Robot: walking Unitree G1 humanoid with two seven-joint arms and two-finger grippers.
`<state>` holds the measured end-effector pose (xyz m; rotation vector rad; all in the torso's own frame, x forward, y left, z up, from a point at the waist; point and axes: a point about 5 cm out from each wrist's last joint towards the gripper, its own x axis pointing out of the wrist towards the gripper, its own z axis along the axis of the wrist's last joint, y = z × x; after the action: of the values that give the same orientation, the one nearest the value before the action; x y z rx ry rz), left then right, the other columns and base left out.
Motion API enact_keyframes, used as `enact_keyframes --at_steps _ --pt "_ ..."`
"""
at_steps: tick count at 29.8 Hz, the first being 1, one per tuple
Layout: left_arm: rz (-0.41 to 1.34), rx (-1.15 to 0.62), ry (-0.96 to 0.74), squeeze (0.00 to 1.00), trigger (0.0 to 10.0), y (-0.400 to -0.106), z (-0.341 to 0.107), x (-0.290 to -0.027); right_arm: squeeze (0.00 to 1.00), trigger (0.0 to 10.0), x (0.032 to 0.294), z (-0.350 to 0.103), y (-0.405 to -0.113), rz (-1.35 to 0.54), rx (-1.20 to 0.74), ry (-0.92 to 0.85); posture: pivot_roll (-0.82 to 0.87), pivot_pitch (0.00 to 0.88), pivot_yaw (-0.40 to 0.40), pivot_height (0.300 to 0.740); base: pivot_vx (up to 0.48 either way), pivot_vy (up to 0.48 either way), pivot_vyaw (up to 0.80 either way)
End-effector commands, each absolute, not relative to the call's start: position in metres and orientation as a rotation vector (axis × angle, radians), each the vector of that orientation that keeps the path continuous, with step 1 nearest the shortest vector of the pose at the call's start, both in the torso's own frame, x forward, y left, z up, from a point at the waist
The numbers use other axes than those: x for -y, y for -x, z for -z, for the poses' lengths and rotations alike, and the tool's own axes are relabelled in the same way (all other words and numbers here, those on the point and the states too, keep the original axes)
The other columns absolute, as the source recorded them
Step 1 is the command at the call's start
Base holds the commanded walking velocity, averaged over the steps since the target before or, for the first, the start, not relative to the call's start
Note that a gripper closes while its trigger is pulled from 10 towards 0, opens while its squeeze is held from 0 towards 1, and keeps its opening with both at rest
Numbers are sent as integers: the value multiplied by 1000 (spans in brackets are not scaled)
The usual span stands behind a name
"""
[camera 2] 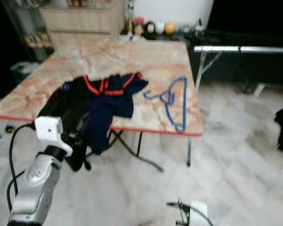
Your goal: Hang hanger
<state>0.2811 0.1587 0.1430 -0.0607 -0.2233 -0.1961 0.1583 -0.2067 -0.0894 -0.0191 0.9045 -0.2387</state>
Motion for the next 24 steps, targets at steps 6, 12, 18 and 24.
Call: enact_keyframes --at_steps 6,12,18,24 --pt "154 90 -1 0 10000 -277 -111 -177 0 10000 203 90 -157 235 -910 12 103 15 19 740 0 0 0" --pt "99 -173 -87 0 10000 -260 -53 -205 0 10000 203 91 -157 240 -911 11 102 15 21 740 0 0 0" --pt "58 -428 -186 0 10000 -241 -4 -222 0 10000 204 90 -157 242 -913 19 103 13 16 740 0 0 0" --pt "121 -337 -173 0 10000 -254 -13 -210 0 10000 206 88 -161 189 -890 88 96 17 11 740 0 0 0"
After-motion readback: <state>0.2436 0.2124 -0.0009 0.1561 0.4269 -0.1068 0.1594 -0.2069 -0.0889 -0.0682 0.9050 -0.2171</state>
